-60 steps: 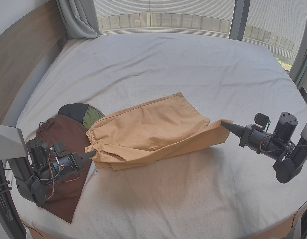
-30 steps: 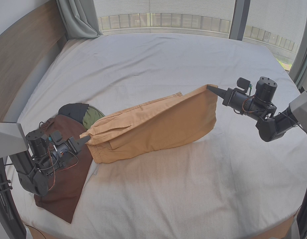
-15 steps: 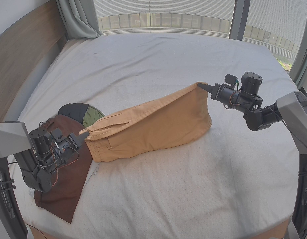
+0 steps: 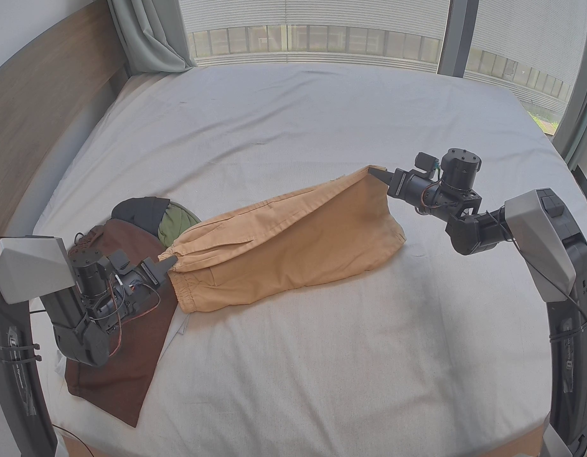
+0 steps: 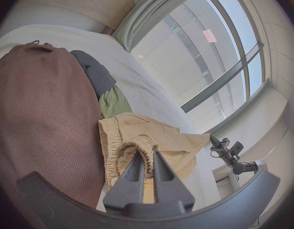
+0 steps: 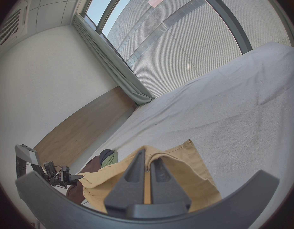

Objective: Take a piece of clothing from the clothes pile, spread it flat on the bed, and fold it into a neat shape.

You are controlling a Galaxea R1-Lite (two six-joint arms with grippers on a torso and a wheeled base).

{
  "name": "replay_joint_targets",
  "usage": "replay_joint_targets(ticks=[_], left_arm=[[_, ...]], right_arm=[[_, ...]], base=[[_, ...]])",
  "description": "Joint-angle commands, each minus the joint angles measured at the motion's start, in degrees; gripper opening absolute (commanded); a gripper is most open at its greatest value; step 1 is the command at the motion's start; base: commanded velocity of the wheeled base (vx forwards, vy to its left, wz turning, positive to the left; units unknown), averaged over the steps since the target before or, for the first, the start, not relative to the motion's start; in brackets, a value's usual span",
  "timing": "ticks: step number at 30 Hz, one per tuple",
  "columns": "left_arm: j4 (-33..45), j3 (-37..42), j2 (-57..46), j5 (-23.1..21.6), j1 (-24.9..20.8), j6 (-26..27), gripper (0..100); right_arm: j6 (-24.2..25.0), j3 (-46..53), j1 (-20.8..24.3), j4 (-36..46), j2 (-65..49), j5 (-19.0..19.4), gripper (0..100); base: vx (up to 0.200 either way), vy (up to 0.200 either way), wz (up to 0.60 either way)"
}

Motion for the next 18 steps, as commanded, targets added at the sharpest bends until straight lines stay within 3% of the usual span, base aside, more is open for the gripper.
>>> replay_joint_targets(ticks=[1, 17, 18], left_arm=[[-0.05, -0.42, 1.41, -0.12, -0.05, -0.03, 0], [-0.05, -0.50, 1.85, -0.30, 0.13, 0.15, 0], [-0.05, -0.50, 1.85, -0.30, 0.13, 0.15, 100]], right_arm=[[0.01, -1.57, -0.08, -0.12, 2.40, -0.35, 0], [0.01, -3.68, 0.18, -0.20, 4.16, -0.52, 0], [0.01, -3.68, 0.18, -0.20, 4.25, -0.52, 0]], base=[[0.000, 0.000, 0.00], [0.000, 0.000, 0.00], [0.000, 0.000, 0.00]])
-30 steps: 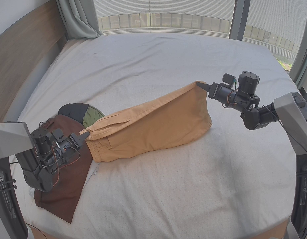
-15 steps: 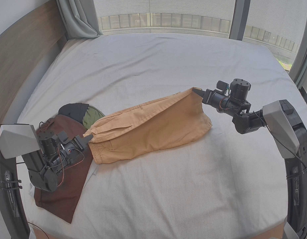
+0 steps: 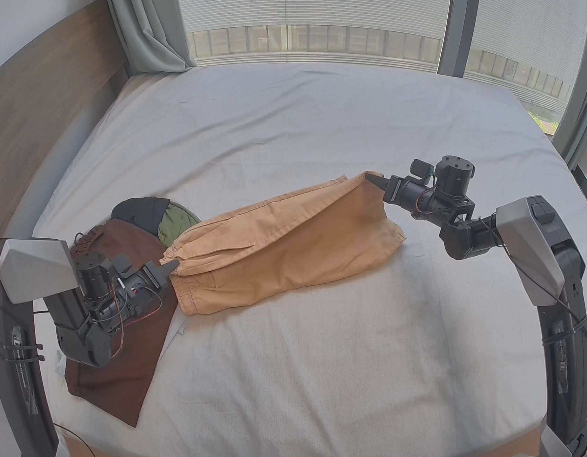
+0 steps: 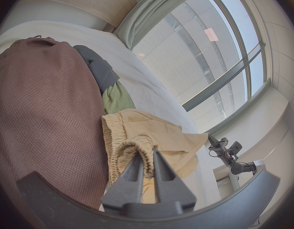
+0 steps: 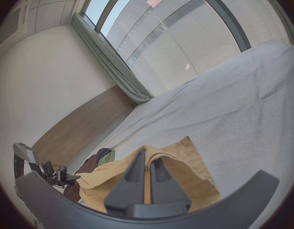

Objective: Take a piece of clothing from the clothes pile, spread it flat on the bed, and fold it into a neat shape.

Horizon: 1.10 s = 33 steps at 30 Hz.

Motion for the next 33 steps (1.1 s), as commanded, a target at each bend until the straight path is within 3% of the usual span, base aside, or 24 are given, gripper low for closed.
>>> replay_joint_targets(ticks=[1, 20, 33], left_arm=[[-0.05, -0.09, 0.31, -0.01, 0.02, 0.04, 100], [-0.05, -0.97, -1.36, 0.17, 0.55, -0.14, 100], [-0.14, 0.52, -3.74, -0.18, 0.02, 0.30, 100]], right_arm=[[0.01, -0.53, 0.06, -0.02, 0.60, 0.03, 100], [1.41, 1.58, 0.33, -1.43, -0.37, -3.58, 100], [5.19, 22.49, 0.77, -11.18, -7.75, -3.31, 100]], base=[[0.000, 0.000, 0.00], [0.000, 0.000, 0.00], [0.000, 0.000, 0.00]])
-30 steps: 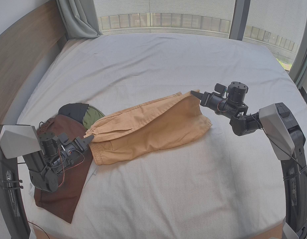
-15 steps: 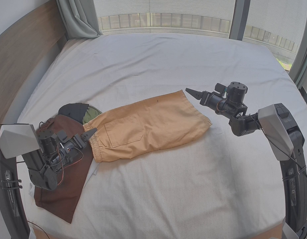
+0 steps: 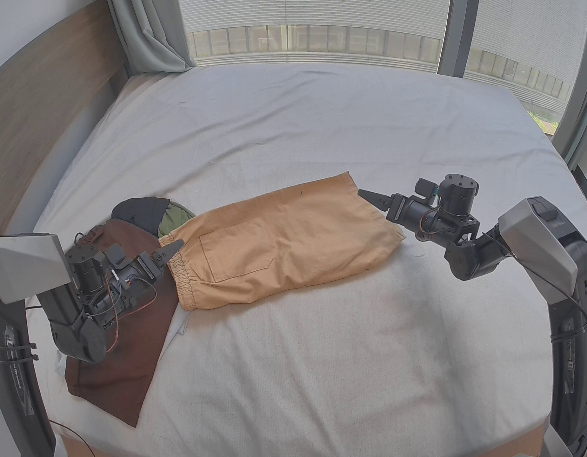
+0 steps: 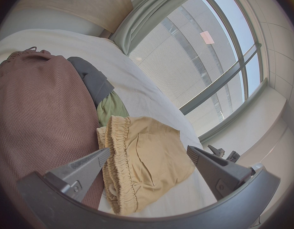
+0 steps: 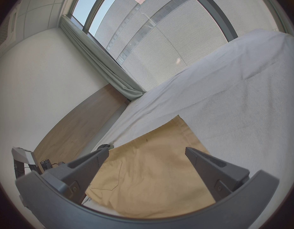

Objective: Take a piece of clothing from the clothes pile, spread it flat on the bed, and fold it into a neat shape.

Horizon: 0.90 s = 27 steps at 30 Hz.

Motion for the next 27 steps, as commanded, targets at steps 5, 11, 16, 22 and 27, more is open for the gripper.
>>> replay_joint_targets(ticks=[5, 11, 16, 22, 27], left_arm=[[-0.14, 0.83, -1.49, -0.26, -0.33, 0.30, 100], [-0.05, 1.09, -2.55, -0.43, -0.42, 0.13, 100], [-0.14, 1.27, -2.72, -0.52, -0.42, 0.13, 100], [-0.14, 1.45, -3.87, -0.52, -0.42, 0.22, 100], [-0.14, 1.27, -4.22, -0.35, -0.42, 0.30, 100]], right_arm=[[2.17, 10.47, 0.26, -4.90, -3.12, -0.24, 100], [2.08, 14.43, 0.34, -4.99, -2.77, -0.24, 100], [1.90, 17.06, 0.61, -4.81, -2.59, -0.24, 100], [1.64, 19.79, 0.70, -4.11, -2.59, -0.24, 100], [1.55, 20.67, 1.40, -4.02, -2.42, -0.24, 100]], base=[[0.000, 0.000, 0.00], [0.000, 0.000, 0.00], [0.000, 0.000, 0.00], [0.000, 0.000, 0.00], [0.000, 0.000, 0.00]])
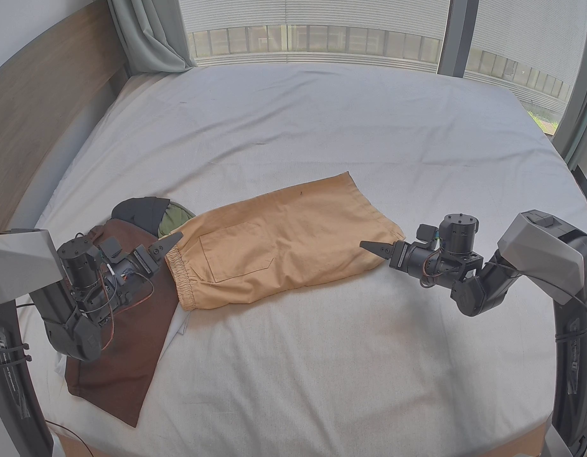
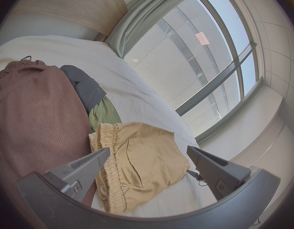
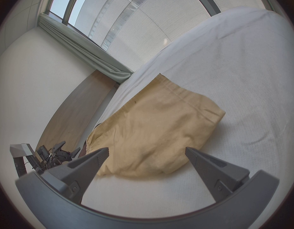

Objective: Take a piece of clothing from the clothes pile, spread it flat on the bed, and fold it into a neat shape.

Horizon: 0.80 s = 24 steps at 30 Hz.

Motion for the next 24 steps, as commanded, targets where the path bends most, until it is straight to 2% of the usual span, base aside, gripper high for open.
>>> replay_joint_targets(ticks=[1, 24], left_arm=[[-0.12, -0.17, -1.00, 0.11, -0.09, 0.01, 100], [-0.03, 1.59, -4.07, -0.86, -0.27, -0.25, 100]], right_arm=[[-0.01, 0.60, 0.66, 0.02, 0.20, 0.03, 100], [0.17, 0.25, 5.05, 0.11, 4.78, 0.03, 100]], base=[[0.000, 0.000, 0.00], [0.000, 0.000, 0.00]])
